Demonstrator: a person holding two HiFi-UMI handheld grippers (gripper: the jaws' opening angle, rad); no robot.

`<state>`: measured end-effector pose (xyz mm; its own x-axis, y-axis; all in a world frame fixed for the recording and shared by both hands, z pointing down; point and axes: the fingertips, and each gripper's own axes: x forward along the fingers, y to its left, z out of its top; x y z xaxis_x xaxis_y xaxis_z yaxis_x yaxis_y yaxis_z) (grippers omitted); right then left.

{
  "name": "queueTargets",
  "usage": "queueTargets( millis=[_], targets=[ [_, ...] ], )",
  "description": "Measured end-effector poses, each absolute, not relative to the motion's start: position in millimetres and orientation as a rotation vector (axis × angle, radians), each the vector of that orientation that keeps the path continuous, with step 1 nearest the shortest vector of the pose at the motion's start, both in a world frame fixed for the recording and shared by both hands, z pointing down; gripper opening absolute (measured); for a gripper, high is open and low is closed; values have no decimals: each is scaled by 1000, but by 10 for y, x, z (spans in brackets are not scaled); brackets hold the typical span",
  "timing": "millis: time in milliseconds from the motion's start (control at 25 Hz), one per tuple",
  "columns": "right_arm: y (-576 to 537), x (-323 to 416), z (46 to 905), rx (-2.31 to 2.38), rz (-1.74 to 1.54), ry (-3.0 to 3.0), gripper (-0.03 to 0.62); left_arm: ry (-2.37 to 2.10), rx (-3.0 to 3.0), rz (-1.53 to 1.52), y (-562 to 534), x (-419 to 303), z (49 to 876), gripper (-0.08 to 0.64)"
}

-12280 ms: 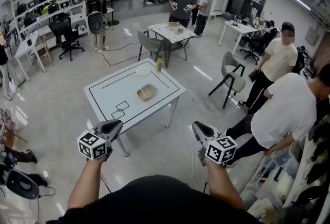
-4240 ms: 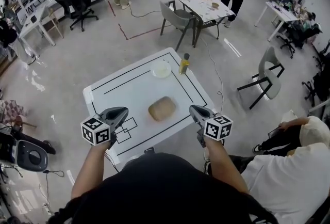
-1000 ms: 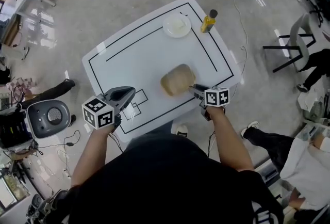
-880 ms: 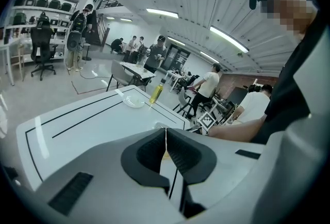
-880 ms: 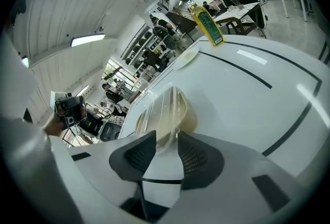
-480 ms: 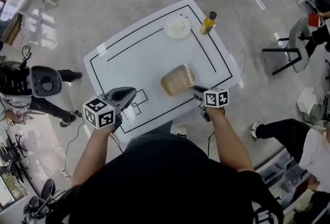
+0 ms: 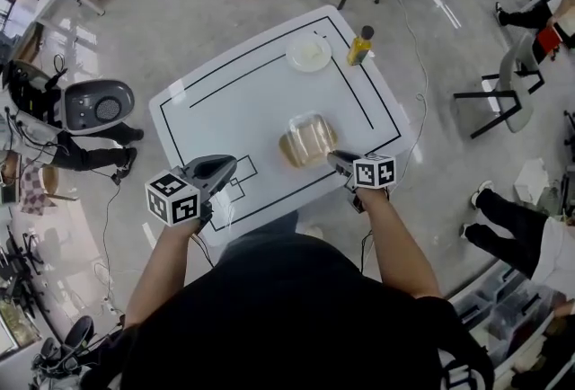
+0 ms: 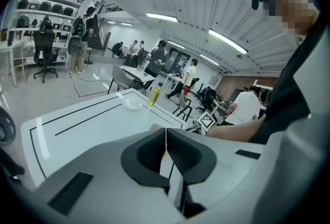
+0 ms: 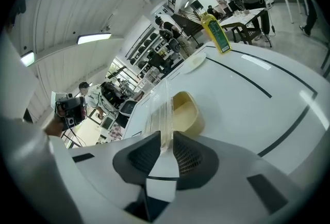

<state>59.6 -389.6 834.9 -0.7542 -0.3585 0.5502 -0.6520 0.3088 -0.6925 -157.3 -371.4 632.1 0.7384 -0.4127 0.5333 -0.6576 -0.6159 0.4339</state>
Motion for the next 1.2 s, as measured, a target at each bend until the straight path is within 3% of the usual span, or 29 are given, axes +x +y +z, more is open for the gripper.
queueTargets(
  millis=[1200],
  targets=[
    [-3269,551,7670,905,1323,-2379,44,-897,2350,410,-2803,-1591,5848,28]
  ],
)
